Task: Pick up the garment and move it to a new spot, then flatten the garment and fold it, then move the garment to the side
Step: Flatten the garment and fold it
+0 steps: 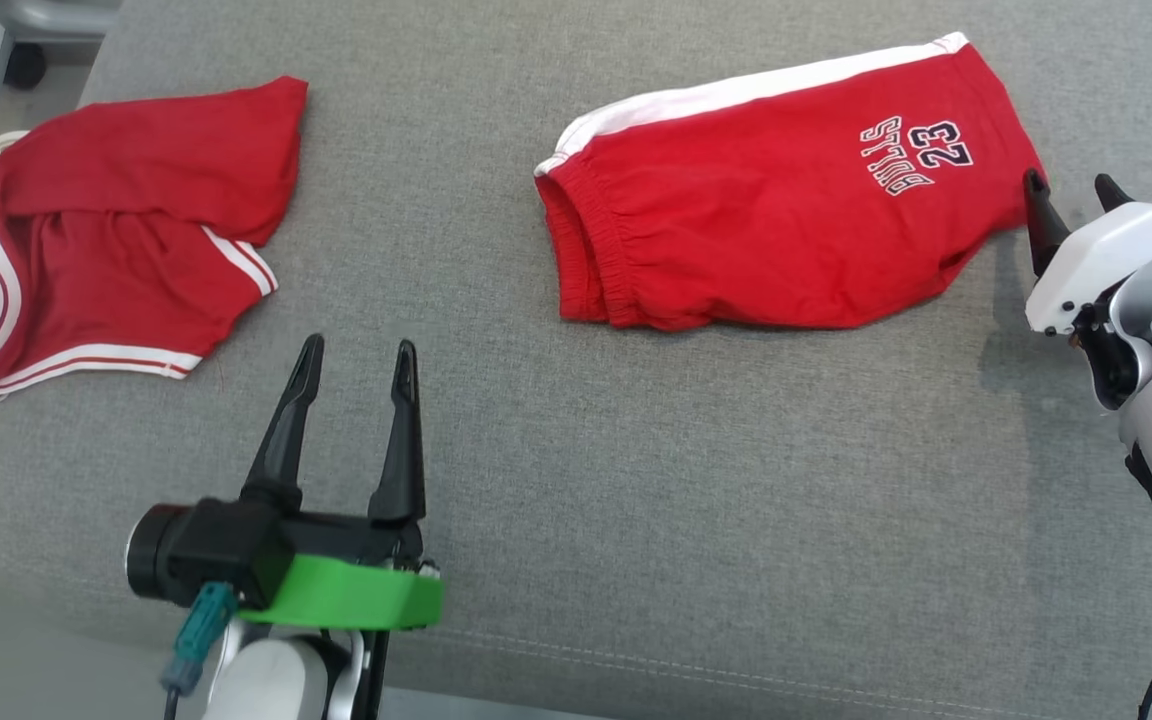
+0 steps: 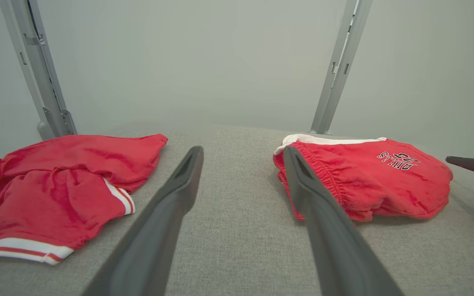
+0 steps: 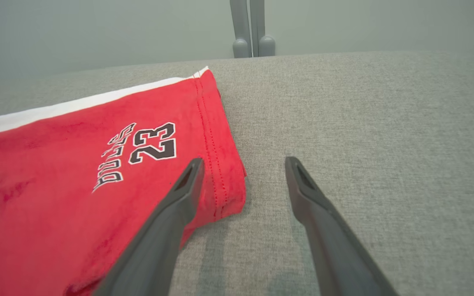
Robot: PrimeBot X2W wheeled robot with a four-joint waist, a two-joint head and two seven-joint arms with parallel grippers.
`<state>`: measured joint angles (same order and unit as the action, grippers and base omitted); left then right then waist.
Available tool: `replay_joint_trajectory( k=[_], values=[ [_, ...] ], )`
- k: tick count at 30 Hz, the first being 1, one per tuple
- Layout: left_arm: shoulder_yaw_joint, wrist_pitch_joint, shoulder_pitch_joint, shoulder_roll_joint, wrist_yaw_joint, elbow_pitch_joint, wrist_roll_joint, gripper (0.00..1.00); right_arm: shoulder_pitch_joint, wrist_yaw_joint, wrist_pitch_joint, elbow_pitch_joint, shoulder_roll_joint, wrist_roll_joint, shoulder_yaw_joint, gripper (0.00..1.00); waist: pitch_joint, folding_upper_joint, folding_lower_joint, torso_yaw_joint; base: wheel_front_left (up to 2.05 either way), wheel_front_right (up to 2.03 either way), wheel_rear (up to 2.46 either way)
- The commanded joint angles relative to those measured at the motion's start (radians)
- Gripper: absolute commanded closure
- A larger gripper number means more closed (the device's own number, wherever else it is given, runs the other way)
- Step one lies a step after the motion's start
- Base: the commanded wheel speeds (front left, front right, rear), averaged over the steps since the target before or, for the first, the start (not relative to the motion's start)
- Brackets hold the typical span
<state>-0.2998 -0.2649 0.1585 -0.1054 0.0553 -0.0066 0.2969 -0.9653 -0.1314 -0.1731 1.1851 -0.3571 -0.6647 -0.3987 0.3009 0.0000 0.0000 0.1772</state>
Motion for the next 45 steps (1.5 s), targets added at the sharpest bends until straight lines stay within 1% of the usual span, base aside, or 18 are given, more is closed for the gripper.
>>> replay_joint_trajectory(
  k=[1,5,9,10,11,13,14,15,22,26,31,33,35,41,42,43,45],
  values=[
    [0.01,-0.001,-0.027,0.005,-0.011,-0.013,-0.024,0.0,0.007,0.001,-0.011,0.009,0.0,-0.004,0.004,0.0,0.017,0.0,0.0,0.011,0.0,0.0,0.0],
    [0.021,-0.001,-0.068,0.011,-0.036,-0.033,-0.077,0.0,-0.013,0.001,-0.012,0.024,0.004,-0.013,0.017,0.0,0.048,0.0,0.0,0.024,0.0,0.0,0.0],
    [0.036,-0.001,-0.086,0.022,-0.055,-0.045,-0.101,0.0,-0.025,0.001,-0.001,0.028,0.013,-0.02,0.015,0.0,0.073,0.0,0.0,0.034,0.0,0.0,0.0],
    [0.04,-0.001,-0.089,0.025,-0.059,-0.043,-0.106,0.0,-0.026,0.001,-0.001,0.028,0.015,-0.022,0.015,0.25,0.077,0.0,0.0,0.036,0.0,0.0,0.0],
    [0.043,-0.001,-0.09,0.028,-0.064,-0.041,-0.109,0.0,-0.025,0.001,0.001,0.027,0.018,-0.022,0.012,0.53,0.08,0.0,0.0,0.038,0.0,0.0,0.0],
    [0.051,-0.001,-0.087,0.034,-0.072,-0.038,-0.114,0.0,-0.023,0.001,0.013,0.022,0.024,-0.025,0.006,0.79,0.082,0.0,0.0,0.039,0.0,0.0,0.0],
    [0.055,-0.001,-0.084,0.036,-0.075,-0.035,-0.115,0.0,-0.023,0.001,0.014,0.022,0.024,-0.026,0.004,0.91,0.083,0.0,0.0,0.04,0.0,0.0,0.0],
    [0.059,-0.001,-0.081,0.039,-0.079,-0.034,-0.115,0.0,-0.022,0.001,0.018,0.021,0.025,-0.028,0.002,1.0,0.081,0.0,0.0,0.04,0.0,0.0,0.0],
    [0.069,-0.001,-0.076,0.047,-0.095,-0.014,-0.121,0.0,-0.003,0.001,0.024,0.008,0.016,-0.035,-0.015,1.0,0.059,0.0,0.0,0.034,0.0,0.0,0.0],
    [0.07,-0.001,-0.085,0.05,-0.103,0.004,-0.12,0.0,0.027,0.001,0.0,-0.002,0.016,-0.049,-0.008,1.0,0.028,0.0,0.0,0.024,0.0,0.0,0.0],
    [0.069,-0.001,-0.107,0.052,-0.107,0.027,-0.121,0.0,0.1,0.001,-0.023,-0.04,0.037,-0.106,0.022,1.0,-0.018,0.0,0.0,-0.004,0.0,0.0,0.0],
    [0.07,-0.001,-0.112,0.053,-0.108,0.04,-0.128,0.0,0.15,0.001,-0.032,-0.065,0.028,-0.105,0.014,1.0,-0.041,0.0,0.0,-0.024,0.0,0.0,0.0],
    [0.074,-0.001,-0.12,0.053,-0.108,0.048,-0.13,0.0,0.181,0.001,-0.034,-0.081,0.036,-0.105,0.008,1.0,-0.057,0.0,0.0,-0.036,0.0,0.0,0.0],
    [0.071,-0.001,-0.14,0.054,-0.115,0.071,-0.138,0.0,0.254,0.001,-0.041,-0.099,0.037,-0.102,0.017,1.0,-0.097,0.0,0.0,-0.055,0.0,0.0,0.0],
    [0.071,-0.001,-0.141,0.054,-0.116,0.073,-0.14,0.0,0.262,0.001,-0.042,-0.102,0.038,-0.101,0.019,0.58,-0.102,0.0,0.0,-0.056,0.0,0.0,0.0],
    [0.072,-0.001,-0.142,0.054,-0.117,0.074,-0.142,0.0,0.271,0.001,-0.04,-0.104,0.039,-0.101,0.021,0.0,-0.107,0.0,0.0,-0.057,0.0,0.0,0.0],
    [0.067,-0.001,-0.15,0.052,-0.118,0.086,-0.154,0.0,0.286,0.001,-0.043,-0.107,0.039,-0.097,0.028,0.0,-0.117,0.0,0.0,-0.058,0.0,0.0,0.0]
  ],
)
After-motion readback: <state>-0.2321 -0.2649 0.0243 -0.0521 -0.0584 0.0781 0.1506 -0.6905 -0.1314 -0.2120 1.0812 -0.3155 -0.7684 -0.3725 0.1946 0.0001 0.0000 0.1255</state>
